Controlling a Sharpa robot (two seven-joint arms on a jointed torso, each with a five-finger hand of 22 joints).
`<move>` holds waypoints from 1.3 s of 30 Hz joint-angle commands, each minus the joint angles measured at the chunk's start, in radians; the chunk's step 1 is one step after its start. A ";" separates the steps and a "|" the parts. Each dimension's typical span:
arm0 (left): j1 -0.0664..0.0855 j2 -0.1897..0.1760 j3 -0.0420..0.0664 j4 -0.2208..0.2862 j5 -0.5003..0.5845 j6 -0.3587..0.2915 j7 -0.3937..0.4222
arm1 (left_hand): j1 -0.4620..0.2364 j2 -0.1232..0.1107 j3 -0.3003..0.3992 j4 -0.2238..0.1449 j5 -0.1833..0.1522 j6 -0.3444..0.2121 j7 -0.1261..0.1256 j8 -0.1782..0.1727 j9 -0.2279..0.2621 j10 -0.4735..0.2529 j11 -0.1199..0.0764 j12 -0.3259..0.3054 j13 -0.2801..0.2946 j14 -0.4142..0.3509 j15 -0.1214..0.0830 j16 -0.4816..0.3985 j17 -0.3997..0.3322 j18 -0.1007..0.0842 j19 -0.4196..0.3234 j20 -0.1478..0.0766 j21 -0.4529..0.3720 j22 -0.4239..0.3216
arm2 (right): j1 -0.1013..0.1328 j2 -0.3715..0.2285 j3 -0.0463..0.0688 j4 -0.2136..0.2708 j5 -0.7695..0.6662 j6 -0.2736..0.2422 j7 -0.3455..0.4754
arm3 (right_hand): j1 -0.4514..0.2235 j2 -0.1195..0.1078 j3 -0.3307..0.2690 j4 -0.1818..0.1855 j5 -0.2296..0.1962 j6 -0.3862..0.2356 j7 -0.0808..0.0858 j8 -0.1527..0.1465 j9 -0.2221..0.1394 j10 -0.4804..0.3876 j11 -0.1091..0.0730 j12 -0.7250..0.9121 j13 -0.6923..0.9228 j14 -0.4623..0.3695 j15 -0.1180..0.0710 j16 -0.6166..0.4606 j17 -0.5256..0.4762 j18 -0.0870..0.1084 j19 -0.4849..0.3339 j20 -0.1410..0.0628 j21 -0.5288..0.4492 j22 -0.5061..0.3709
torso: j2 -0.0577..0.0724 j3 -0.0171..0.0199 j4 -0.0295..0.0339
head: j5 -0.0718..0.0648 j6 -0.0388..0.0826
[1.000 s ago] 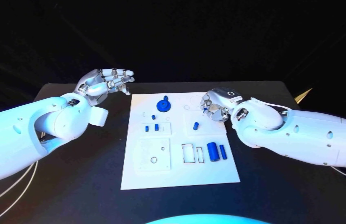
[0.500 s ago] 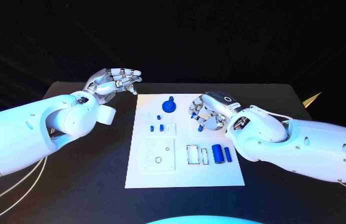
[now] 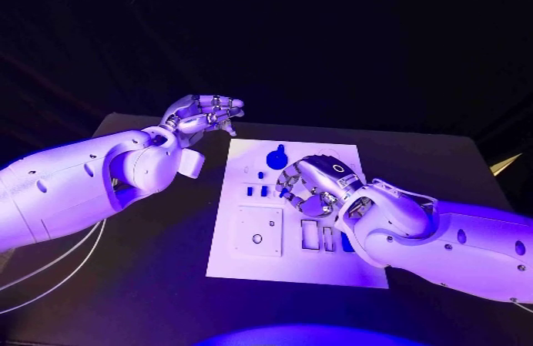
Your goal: Assemble the parts on the task board
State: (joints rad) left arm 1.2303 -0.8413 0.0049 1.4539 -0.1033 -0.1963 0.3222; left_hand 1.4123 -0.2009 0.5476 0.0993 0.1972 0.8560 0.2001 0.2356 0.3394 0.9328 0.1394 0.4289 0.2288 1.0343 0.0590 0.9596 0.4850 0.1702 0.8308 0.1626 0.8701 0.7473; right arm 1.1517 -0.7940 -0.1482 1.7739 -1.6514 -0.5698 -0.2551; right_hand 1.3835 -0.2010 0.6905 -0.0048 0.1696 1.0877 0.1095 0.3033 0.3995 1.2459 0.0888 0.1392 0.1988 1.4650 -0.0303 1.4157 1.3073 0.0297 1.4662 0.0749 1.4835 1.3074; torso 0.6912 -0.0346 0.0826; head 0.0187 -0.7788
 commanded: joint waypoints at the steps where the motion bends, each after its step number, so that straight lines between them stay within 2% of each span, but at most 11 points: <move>1: 0.001 0.016 0.000 -0.007 0.008 -0.001 0.004 | 0.001 0.004 -0.003 -0.004 0.004 0.000 0.004 -0.004 0.000 -0.006 -0.002 0.002 -0.001 -0.005 0.004 -0.006 -0.002 0.013 0.004 -0.001 -0.005 -0.002 | -0.012 0.015 -0.003 -0.010 -0.022 0.028 0.016 | 0.001 0.008 0.001 -0.005 0.006 0.005 0.001 0.004 0.001 0.054 -0.049 0.002 0.001 0.057 -0.006 -0.007 0.011 -0.010 0.072 -0.008 -0.003 0.221 | -0.006 -0.0056 0.0031 | 0.015 -0.010; 2: 0.001 0.019 0.000 -0.009 0.008 -0.001 0.003 | 0.001 0.004 -0.003 -0.004 0.004 0.000 0.004 -0.004 0.000 -0.006 -0.002 0.002 -0.001 -0.005 0.004 -0.006 -0.002 0.013 0.004 -0.001 -0.005 -0.002 | -0.015 0.018 -0.003 -0.012 -0.024 0.031 0.015 | 0.001 0.008 0.001 -0.005 0.006 0.005 0.001 0.004 0.001 0.054 -0.049 0.002 0.001 0.057 -0.006 -0.007 0.011 -0.010 0.072 -0.008 -0.003 0.221 | -0.006 -0.0062 0.0029 | 0.017 -0.013; 4: 0.001 0.027 0.000 -0.012 0.008 0.001 0.002 | 0.001 0.004 -0.003 -0.004 0.004 0.000 0.004 -0.004 0.000 -0.006 -0.002 0.002 -0.002 -0.005 0.004 -0.006 -0.002 0.012 0.004 -0.001 -0.005 -0.002 | -0.023 0.026 -0.005 -0.017 -0.028 0.039 0.013 | 0.001 0.008 0.001 -0.005 0.006 0.005 0.001 0.004 0.001 0.054 -0.049 0.002 0.001 0.057 -0.006 -0.007 0.011 -0.010 0.072 -0.008 -0.003 0.221 | -0.007 -0.0044 0.0023 | 0.024 -0.017; 6: 0.001 0.033 0.000 -0.015 0.008 0.002 0.001 | 0.001 0.004 -0.003 -0.004 0.004 0.000 0.004 -0.004 0.000 -0.006 -0.002 0.002 -0.002 -0.005 0.004 -0.006 -0.002 0.012 0.004 -0.001 -0.005 -0.002 | -0.030 0.033 -0.006 -0.020 -0.032 0.045 0.012 | 0.001 0.008 0.001 -0.005 0.006 0.005 0.001 0.004 0.001 0.054 -0.049 0.002 0.001 0.057 -0.006 -0.007 0.011 -0.010 0.072 -0.008 -0.003 0.221 | -0.006 -0.0044 0.0012 | 0.029 -0.018; 10: 0.001 0.038 0.000 -0.020 0.008 0.002 0.000 | 0.001 0.004 -0.003 -0.004 0.004 0.000 0.004 -0.004 0.000 -0.006 -0.002 0.002 -0.002 -0.005 0.004 -0.006 -0.002 0.012 0.004 -0.001 -0.005 -0.002 | -0.043 0.043 -0.007 -0.026 -0.038 0.054 0.009 | 0.001 0.008 0.001 -0.005 0.006 0.005 0.001 0.004 0.001 0.054 -0.049 0.002 0.001 0.057 -0.006 -0.007 0.011 -0.010 0.072 -0.008 -0.003 0.221 | -0.004 -0.0030 0.0010 | 0.050 -0.024; 13: 0.001 0.040 -0.001 -0.024 0.008 0.009 0.001 | 0.001 0.004 -0.004 -0.004 0.004 0.000 0.004 -0.004 0.000 -0.006 -0.002 0.002 -0.002 -0.006 0.005 -0.006 -0.002 0.012 0.004 -0.001 -0.006 -0.002 | -0.053 0.051 -0.008 -0.032 -0.043 0.064 0.005 | 0.001 0.008 0.001 -0.005 0.006 0.005 0.001 0.004 0.001 0.054 -0.049 0.002 0.001 0.057 -0.006 -0.007 0.011 -0.010 0.072 -0.008 -0.003 0.221 | -0.004 -0.0023 0.0024 | 0.059 -0.027; 17: 0.001 0.040 -0.001 -0.025 0.008 0.022 0.001 | -0.003 0.002 -0.007 -0.003 0.004 0.000 0.004 -0.004 0.000 -0.007 -0.002 0.003 -0.002 -0.007 0.005 -0.008 -0.002 0.012 0.003 0.000 -0.008 -0.003 | -0.064 0.057 -0.009 -0.036 -0.049 0.074 0.000 | 0.000 0.008 0.002 -0.007 0.006 0.004 0.002 0.004 0.001 0.054 -0.049 0.000 0.001 0.056 -0.006 -0.007 0.010 -0.009 0.071 -0.008 -0.005 0.220 | -0.004 -0.0024 0.0044 | 0.062 -0.032; 20: 0.002 0.041 -0.001 -0.025 0.008 0.027 0.000 | -0.003 0.002 -0.007 -0.003 0.004 0.000 0.004 -0.004 0.000 -0.007 -0.002 0.003 -0.002 -0.007 0.005 -0.008 -0.002 0.012 0.003 0.000 -0.008 -0.003 | -0.070 0.062 -0.009 -0.040 -0.054 0.082 -0.005 | 0.000 0.008 0.002 -0.007 0.006 0.004 0.002 0.004 0.001 0.054 -0.049 0.000 0.001 0.056 -0.006 -0.007 0.010 -0.009 0.071 -0.008 -0.005 0.220 | -0.004 -0.0029 0.0024 | 0.063 -0.034; 25: 0.002 0.041 -0.001 -0.025 0.008 0.028 -0.001 | -0.003 0.002 -0.008 -0.002 0.004 0.000 0.004 -0.004 0.000 -0.007 -0.002 0.003 -0.003 -0.007 0.005 -0.008 -0.003 0.012 0.003 0.000 -0.009 -0.004 | -0.074 0.067 -0.010 -0.044 -0.058 0.090 -0.010 | 0.000 0.008 0.003 -0.007 0.006 0.004 0.002 0.004 0.002 0.054 -0.048 0.000 0.001 0.056 -0.006 -0.008 0.010 -0.009 0.071 -0.008 -0.005 0.220 | -0.003 -0.0027 0.0013 | 0.062 -0.031; 35: 0.002 0.042 -0.001 -0.023 0.008 0.030 -0.001 | -0.007 0.002 -0.010 0.000 0.004 -0.001 0.004 -0.004 0.000 -0.008 -0.001 0.004 -0.003 -0.008 0.006 -0.009 -0.003 0.012 0.002 0.001 -0.011 -0.005 | -0.081 0.073 -0.011 -0.057 -0.062 0.101 -0.013 | -0.001 0.008 0.003 -0.007 0.006 0.004 0.002 0.004 0.002 0.054 -0.048 -0.001 0.001 0.056 -0.005 -0.007 0.010 -0.009 0.072 -0.008 -0.004 0.221 | -0.002 -0.0008 0.0016 | 0.066 -0.037; 39: 0.002 0.041 -0.001 -0.023 0.008 0.031 -0.002 | -0.010 0.002 -0.012 0.002 0.003 -0.001 0.004 -0.004 0.000 -0.008 -0.001 0.004 -0.004 -0.008 0.006 -0.010 -0.003 0.012 0.002 0.001 -0.013 -0.006 | -0.083 0.075 -0.011 -0.060 -0.062 0.101 -0.013 | -0.001 0.008 0.003 -0.007 0.006 0.004 0.002 0.004 0.002 0.054 -0.048 -0.001 0.001 0.056 -0.005 -0.007 0.010 -0.009 0.072 -0.008 -0.004 0.221 | -0.003 -0.0017 0.0015 | 0.066 -0.040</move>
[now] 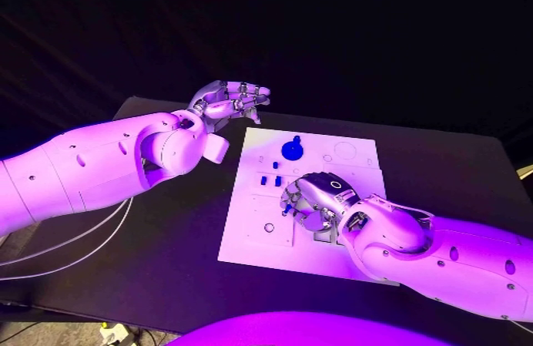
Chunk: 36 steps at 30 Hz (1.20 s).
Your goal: Assemble the parts on the task board
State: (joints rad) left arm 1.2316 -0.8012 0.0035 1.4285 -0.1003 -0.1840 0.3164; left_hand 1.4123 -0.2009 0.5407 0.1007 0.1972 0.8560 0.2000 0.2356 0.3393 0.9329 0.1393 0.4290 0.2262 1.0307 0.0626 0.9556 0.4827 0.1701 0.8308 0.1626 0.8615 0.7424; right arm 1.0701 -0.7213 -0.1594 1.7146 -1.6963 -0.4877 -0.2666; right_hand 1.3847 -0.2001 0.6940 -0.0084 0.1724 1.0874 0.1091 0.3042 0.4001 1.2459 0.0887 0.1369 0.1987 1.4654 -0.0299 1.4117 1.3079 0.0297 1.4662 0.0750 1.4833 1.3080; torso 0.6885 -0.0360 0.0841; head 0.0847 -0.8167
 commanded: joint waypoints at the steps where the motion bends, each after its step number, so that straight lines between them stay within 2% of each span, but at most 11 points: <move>1: 0.001 0.001 0.001 0.002 0.005 0.019 0.004 | -0.010 0.002 -0.005 0.001 0.003 -0.001 0.004 -0.004 0.000 -0.008 -0.001 0.004 -0.001 -0.005 0.003 -0.006 -0.001 0.012 0.002 0.001 -0.005 -0.001 | -0.002 0.002 0.000 -0.001 -0.017 0.020 -0.002 | -0.003 0.008 -0.001 -0.004 0.003 0.004 0.003 0.003 0.001 0.054 -0.048 0.002 0.001 0.056 -0.006 -0.003 0.010 -0.009 0.072 -0.008 -0.003 0.220 | -0.001 -0.0001 0.0000 | 0.000 -0.003; 24: 0.002 -0.005 0.001 0.008 0.005 0.019 0.005 | -0.011 0.001 -0.007 0.002 0.003 -0.001 0.004 -0.004 0.000 -0.009 -0.001 0.005 -0.001 -0.005 0.003 -0.006 -0.001 0.012 0.002 0.002 -0.007 -0.003 | -0.009 0.022 -0.001 -0.019 -0.029 0.027 -0.020 | -0.005 0.008 0.000 -0.005 0.002 0.004 0.003 0.003 0.002 0.055 -0.048 0.000 0.002 0.056 -0.005 -0.003 0.010 -0.009 0.071 -0.008 -0.005 0.220 | -0.001 -0.0016 0.0007 | 0.004 -0.013; 36: 0.002 -0.006 0.001 0.009 0.005 0.023 0.001 | -0.011 0.001 -0.007 0.002 0.003 -0.001 0.004 -0.004 0.000 -0.009 -0.001 0.005 -0.001 -0.005 0.003 -0.006 -0.001 0.012 0.002 0.002 -0.007 -0.003 | -0.011 0.028 -0.001 -0.027 -0.043 0.067 -0.037 | -0.006 0.008 0.001 -0.006 0.002 0.004 0.003 0.003 0.002 0.055 -0.048 0.000 0.002 0.056 -0.005 -0.003 0.010 -0.009 0.070 -0.008 -0.007 0.219 | -0.001 -0.0009 0.0004 | 0.007 -0.019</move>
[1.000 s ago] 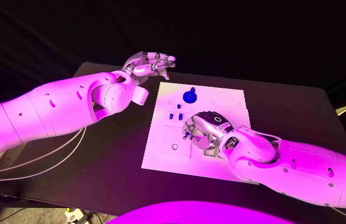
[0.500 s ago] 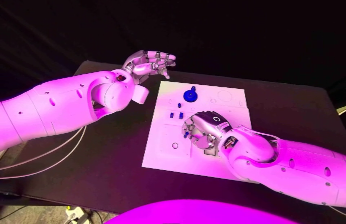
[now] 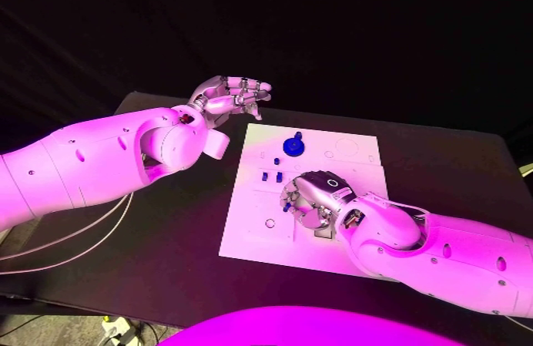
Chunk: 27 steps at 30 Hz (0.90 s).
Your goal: Assemble the parts on the task board
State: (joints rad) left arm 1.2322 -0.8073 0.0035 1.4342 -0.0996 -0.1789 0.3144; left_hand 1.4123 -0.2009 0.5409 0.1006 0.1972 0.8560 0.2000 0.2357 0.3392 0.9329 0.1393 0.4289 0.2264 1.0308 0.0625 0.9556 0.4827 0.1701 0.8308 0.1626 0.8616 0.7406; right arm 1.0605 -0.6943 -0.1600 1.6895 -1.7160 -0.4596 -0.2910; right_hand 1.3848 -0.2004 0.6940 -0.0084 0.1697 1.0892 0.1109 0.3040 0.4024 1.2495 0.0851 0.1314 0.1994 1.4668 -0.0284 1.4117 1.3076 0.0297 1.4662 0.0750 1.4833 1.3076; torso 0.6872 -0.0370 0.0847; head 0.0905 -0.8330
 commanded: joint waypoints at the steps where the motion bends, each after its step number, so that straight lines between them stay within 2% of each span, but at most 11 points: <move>1: 0.001 0.000 0.001 0.003 0.004 0.018 0.003 | -0.011 0.001 -0.007 0.002 0.003 -0.001 0.004 -0.004 0.000 -0.009 -0.001 0.005 -0.002 -0.005 0.003 -0.006 -0.001 0.012 0.002 0.002 -0.007 -0.001 | -0.001 0.002 0.000 -0.001 -0.024 0.040 -0.013 | -0.006 0.008 0.001 -0.006 0.005 0.002 0.002 0.003 0.000 0.052 -0.044 0.005 0.001 0.055 -0.007 -0.003 0.010 -0.009 0.071 -0.008 -0.007 0.219 | 0.000 0.0001 -0.0002 | 0.001 -0.003; 11: 0.001 -0.001 0.001 0.004 0.003 0.012 0.006 | -0.011 0.001 -0.007 0.002 0.003 -0.001 0.004 -0.004 0.000 -0.009 -0.001 0.005 -0.002 -0.005 0.003 -0.006 -0.001 0.012 0.002 0.002 -0.007 -0.001 | -0.003 0.005 -0.002 0.001 -0.034 0.055 -0.011 | -0.009 0.007 0.000 -0.007 0.004 0.002 0.002 0.003 0.001 0.051 -0.043 0.003 0.001 0.054 -0.006 -0.004 0.007 -0.008 0.070 -0.008 -0.008 0.218 | 0.000 -0.0003 -0.0002 | -0.002 -0.005; 17: 0.001 -0.001 0.001 0.004 0.003 0.001 0.009 | -0.005 0.006 -0.006 0.000 0.004 0.000 0.003 -0.003 0.001 -0.007 -0.003 0.008 -0.002 -0.004 0.002 -0.007 -0.001 0.013 0.004 0.002 -0.010 -0.003 | -0.003 0.006 -0.004 -0.004 -0.009 0.041 0.022 | -0.042 -0.004 -0.019 -0.006 0.001 -0.014 0.010 -0.005 0.005 0.037 -0.037 -0.015 0.001 0.051 -0.001 -0.014 -0.008 -0.003 0.061 -0.004 -0.033 0.208 | -0.001 -0.0008 -0.0006 | -0.002 -0.001; 19: 0.001 -0.002 0.001 0.004 0.003 -0.001 0.008 | -0.005 0.006 -0.006 0.000 0.004 0.000 0.003 -0.003 0.001 -0.007 -0.003 0.008 -0.002 -0.004 0.002 -0.007 -0.001 0.013 0.004 0.002 -0.010 -0.003 | -0.003 0.005 -0.004 -0.005 0.001 0.033 0.028 | -0.078 -0.021 -0.045 0.008 0.000 -0.039 0.014 -0.018 0.003 0.017 -0.029 -0.031 -0.002 0.048 0.006 -0.020 -0.019 0.001 0.053 0.002 -0.054 0.198 | -0.001 -0.0009 -0.0010 | -0.003 -0.002; 20: 0.001 -0.002 0.001 0.004 0.003 -0.002 0.008 | -0.005 0.006 -0.006 0.000 0.004 0.000 0.003 -0.003 0.001 -0.007 -0.003 0.008 -0.002 -0.004 0.002 -0.007 -0.001 0.013 0.004 0.002 -0.010 -0.003 | -0.003 0.004 -0.004 -0.006 0.007 0.027 0.031 | -0.079 -0.021 -0.045 0.009 0.000 -0.039 0.014 -0.018 0.003 0.017 -0.029 -0.032 -0.002 0.048 0.006 -0.020 -0.019 0.001 0.053 0.002 -0.055 0.198 | 0.000 -0.0009 -0.0004 | -0.004 -0.002; 24: 0.001 -0.002 0.001 0.004 0.003 -0.003 0.007 | -0.004 0.007 -0.006 -0.001 0.004 0.001 0.003 -0.003 0.001 -0.007 -0.003 0.008 -0.002 -0.004 0.001 -0.007 -0.002 0.013 0.005 0.002 -0.011 -0.004 | -0.003 0.001 -0.004 -0.007 0.021 0.000 0.032 | -0.123 -0.055 -0.081 0.031 0.000 -0.086 0.024 -0.045 -0.003 -0.023 -0.014 -0.055 -0.008 0.046 0.018 -0.023 -0.025 0.012 0.034 0.012 -0.107 0.175 | 0.000 -0.0009 -0.0005 | -0.005 0.001; 27: 0.001 -0.003 0.001 0.004 0.003 -0.002 0.005 | -0.004 0.007 -0.006 -0.001 0.004 0.001 0.003 -0.003 0.001 -0.007 -0.003 0.008 -0.002 -0.004 0.001 -0.007 -0.002 0.013 0.005 0.002 -0.011 -0.004 | -0.003 -0.001 -0.004 -0.008 0.025 -0.012 0.029 | -0.128 -0.063 -0.092 0.035 0.001 -0.109 0.028 -0.059 -0.007 -0.049 -0.008 -0.063 -0.012 0.043 0.023 -0.029 -0.038 0.018 0.023 0.017 -0.138 0.161 | 0.000 -0.0010 -0.0004 | -0.005 0.000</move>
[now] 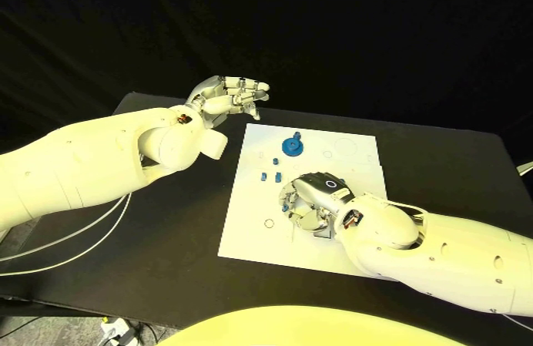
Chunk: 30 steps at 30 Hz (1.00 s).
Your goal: Assemble the parts on the task board
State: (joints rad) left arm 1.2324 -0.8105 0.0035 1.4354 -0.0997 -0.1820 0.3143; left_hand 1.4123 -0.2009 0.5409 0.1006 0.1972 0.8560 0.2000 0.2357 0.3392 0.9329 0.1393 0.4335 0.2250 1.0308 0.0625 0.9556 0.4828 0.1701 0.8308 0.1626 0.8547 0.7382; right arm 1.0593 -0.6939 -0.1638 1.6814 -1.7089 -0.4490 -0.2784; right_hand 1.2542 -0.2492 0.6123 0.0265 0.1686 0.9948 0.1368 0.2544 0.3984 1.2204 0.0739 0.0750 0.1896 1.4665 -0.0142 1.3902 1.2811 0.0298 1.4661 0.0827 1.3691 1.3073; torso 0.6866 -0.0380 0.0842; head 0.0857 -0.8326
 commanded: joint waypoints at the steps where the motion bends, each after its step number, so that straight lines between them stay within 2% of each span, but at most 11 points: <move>1: 0.001 0.000 0.001 0.003 0.003 0.002 0.005 | -0.004 0.007 -0.006 -0.001 0.004 0.001 0.003 -0.003 0.001 -0.007 -0.003 0.004 -0.001 -0.004 0.001 -0.007 -0.002 0.013 0.005 0.002 -0.004 -0.001 | -0.002 -0.002 -0.001 0.000 0.019 -0.028 0.015 | 0.003 -0.016 -0.012 0.001 0.002 -0.018 0.003 -0.012 -0.003 -0.027 0.005 -0.007 -0.003 0.042 0.010 -0.011 -0.017 0.020 0.021 0.011 -0.032 0.157 | 0.000 0.0000 0.0005 | -0.001 0.000; 8: 0.001 -0.001 0.001 0.003 0.003 0.003 0.003 | -0.004 0.007 -0.006 -0.001 0.004 0.001 0.003 -0.003 0.001 -0.007 -0.003 0.004 -0.001 -0.004 0.001 -0.007 -0.002 0.013 0.005 0.002 -0.004 -0.001 | -0.001 -0.014 -0.001 0.012 0.021 -0.055 0.013 | 0.011 -0.019 -0.033 0.003 0.003 -0.050 0.009 -0.034 -0.007 -0.087 0.015 -0.005 -0.014 0.029 0.018 -0.036 -0.055 0.034 -0.003 0.020 -0.105 0.123 | 0.000 0.0006 0.0000 | -0.004 0.004; 12: 0.001 -0.003 0.001 0.003 0.003 0.004 0.003 | -0.004 0.007 -0.007 -0.001 0.004 0.000 0.003 -0.003 0.001 -0.007 -0.003 0.004 -0.001 -0.004 0.001 -0.007 -0.002 0.013 0.005 0.001 -0.004 -0.001 | 0.000 -0.045 0.000 0.044 0.022 -0.064 0.007 | 0.013 -0.019 -0.038 0.004 0.003 -0.049 0.009 -0.035 -0.007 -0.098 0.015 -0.004 -0.016 0.029 0.019 -0.036 -0.056 0.034 -0.004 0.021 -0.109 0.121 | 0.000 0.0007 0.0000 | -0.008 0.007; 17: 0.001 -0.004 0.001 0.003 0.003 0.004 0.003 | -0.004 0.007 -0.007 -0.001 0.004 0.000 0.003 -0.003 0.001 -0.007 -0.003 0.004 -0.001 -0.004 0.001 -0.007 -0.002 0.013 0.005 0.001 -0.004 -0.001 | 0.016 -0.092 0.002 0.085 0.030 -0.069 0.000 | 0.015 -0.018 -0.041 0.004 0.004 -0.045 0.007 -0.033 -0.006 -0.099 0.015 0.000 -0.016 0.032 0.019 -0.029 -0.046 0.032 0.000 0.021 -0.099 0.126 | 0.000 0.0005 -0.0017 | -0.015 0.013; 18: 0.001 -0.005 0.001 0.003 0.003 0.004 0.003 | -0.004 0.007 -0.007 -0.001 0.004 0.000 0.003 -0.003 0.001 -0.007 -0.003 0.004 -0.001 -0.004 0.001 -0.007 -0.002 0.013 0.005 0.001 -0.004 -0.001 | 0.023 -0.104 0.003 0.094 0.035 -0.069 -0.002 | 0.016 -0.016 -0.042 0.004 0.004 -0.044 0.007 -0.033 -0.006 -0.098 0.014 0.003 -0.015 0.033 0.018 -0.027 -0.043 0.031 0.002 0.021 -0.095 0.127 | -0.001 0.0004 -0.0024 | -0.016 0.014; 23: 0.001 -0.007 0.001 0.003 0.003 0.006 0.004 | -0.003 0.007 -0.007 -0.002 0.004 0.001 0.003 -0.003 0.001 -0.006 -0.003 0.005 -0.001 -0.004 0.001 -0.007 -0.002 0.013 0.006 0.001 -0.005 -0.002 | 0.076 -0.183 0.010 0.134 0.083 -0.039 -0.003 | 0.025 -0.010 -0.039 0.003 0.005 -0.039 0.007 -0.032 -0.005 -0.094 0.014 0.012 -0.015 0.037 0.018 -0.021 -0.035 0.027 0.012 0.020 -0.073 0.137 | -0.001 0.0007 -0.0017 | -0.042 0.027; 26: 0.001 -0.007 0.000 0.002 0.003 0.008 0.004 | -0.003 0.007 -0.007 -0.002 0.004 0.001 0.003 -0.003 0.001 -0.006 -0.003 0.005 -0.001 -0.004 0.001 -0.007 -0.002 0.013 0.006 0.001 -0.005 -0.002 | 0.110 -0.215 0.013 0.127 0.122 0.008 -0.005 | 0.029 -0.009 -0.038 0.001 0.005 -0.039 0.006 -0.033 -0.005 -0.093 0.013 0.015 -0.015 0.038 0.017 -0.018 -0.032 0.024 0.017 0.020 -0.060 0.143 | -0.002 0.0010 -0.0037 | -0.059 0.035; 27: 0.001 -0.006 0.000 0.001 0.003 0.009 0.004 | -0.003 0.007 -0.007 -0.002 0.004 0.001 0.003 -0.003 0.001 -0.006 -0.003 0.005 -0.001 -0.004 0.001 -0.007 -0.002 0.013 0.006 0.001 -0.005 -0.002 | 0.119 -0.222 0.013 0.122 0.130 0.021 -0.005 | 0.027 -0.013 -0.043 0.002 0.004 -0.050 0.004 -0.040 -0.007 -0.106 0.014 0.013 -0.018 0.039 0.018 -0.016 -0.031 0.025 0.017 0.019 -0.064 0.141 | -0.003 0.0006 -0.0041 | -0.066 0.038; 30: 0.001 -0.005 -0.001 0.000 0.003 0.012 0.005 | -0.003 0.007 -0.007 -0.002 0.004 0.001 0.003 -0.003 0.001 -0.006 -0.003 0.005 -0.002 -0.004 0.001 -0.007 -0.002 0.013 0.006 0.001 -0.005 -0.002 | 0.140 -0.242 0.015 0.100 0.152 0.054 0.002 | 0.023 -0.018 -0.067 0.009 0.004 -0.074 0.012 -0.057 -0.014 -0.140 0.019 0.011 -0.025 0.041 0.023 -0.009 -0.025 0.028 0.012 0.022 -0.084 0.132 | -0.003 0.0003 -0.0037 | -0.085 0.048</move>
State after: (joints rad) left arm 1.2321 -0.8179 0.0024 1.4341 -0.0998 -0.1814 0.3125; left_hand 1.4123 -0.2009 0.5382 0.0978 0.1972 0.8560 0.1999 0.2357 0.3392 0.9329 0.1393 0.4334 0.2243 1.0308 0.0625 0.9517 0.4820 0.1701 0.8308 0.1626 0.8547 0.7373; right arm 1.1972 -0.9333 -0.1483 1.7877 -1.6081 -0.4656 -0.2807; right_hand 1.2757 -0.2620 0.5476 0.0354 0.1685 0.9236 0.1476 0.1989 0.3855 1.0848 0.0924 0.0868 0.1652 1.4664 -0.0001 1.3783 1.2562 0.0460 1.4626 0.1004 1.2881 1.3079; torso 0.6841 -0.0371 0.0809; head 0.0160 -0.7925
